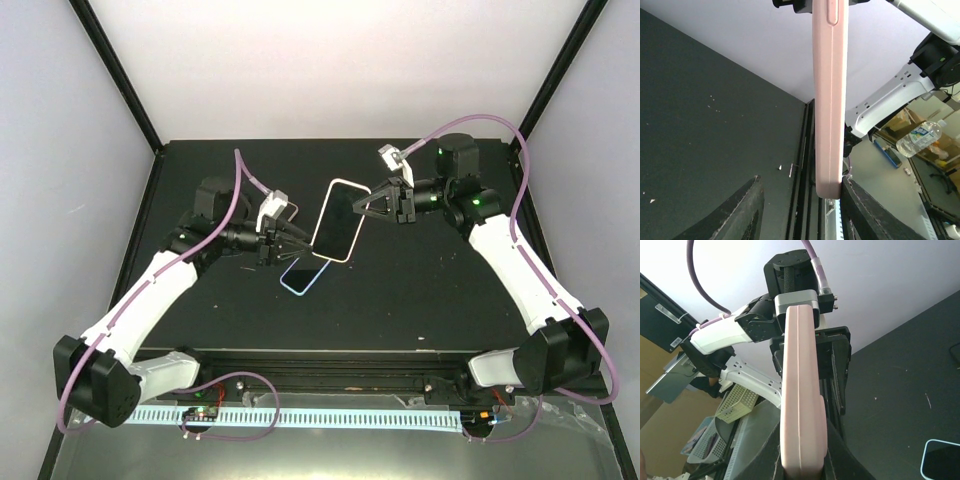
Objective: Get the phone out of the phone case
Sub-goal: Remove the phone case from the phone.
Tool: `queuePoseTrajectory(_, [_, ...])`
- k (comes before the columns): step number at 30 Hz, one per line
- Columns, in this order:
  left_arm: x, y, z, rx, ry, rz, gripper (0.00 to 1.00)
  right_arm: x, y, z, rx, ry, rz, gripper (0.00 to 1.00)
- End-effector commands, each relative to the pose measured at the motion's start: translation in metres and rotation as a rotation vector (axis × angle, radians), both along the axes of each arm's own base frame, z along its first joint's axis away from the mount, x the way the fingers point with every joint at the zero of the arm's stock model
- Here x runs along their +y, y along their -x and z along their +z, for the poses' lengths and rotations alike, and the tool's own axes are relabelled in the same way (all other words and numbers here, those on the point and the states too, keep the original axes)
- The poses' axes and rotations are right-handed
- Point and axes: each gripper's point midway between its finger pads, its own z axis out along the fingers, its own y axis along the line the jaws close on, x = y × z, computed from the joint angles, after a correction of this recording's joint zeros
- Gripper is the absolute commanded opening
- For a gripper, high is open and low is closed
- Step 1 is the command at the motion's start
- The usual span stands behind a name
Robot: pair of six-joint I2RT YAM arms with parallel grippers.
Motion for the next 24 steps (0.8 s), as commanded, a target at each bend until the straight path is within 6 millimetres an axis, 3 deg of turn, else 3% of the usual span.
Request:
queuePoseTrajectory(1, [0.004, -0.021, 0.006, -0.038, -0.008, 0.050, 0.43, -0.002, 0.038, 0.029, -0.033, -0.071, 0.164, 0.01])
queuePoseTrajectory(24, [0.021, -0.026, 0.000, -0.082, -0.004, 0.012, 0.41, 0.001, 0.041, 0.030, -0.027, -0.080, 0.201, 0.01])
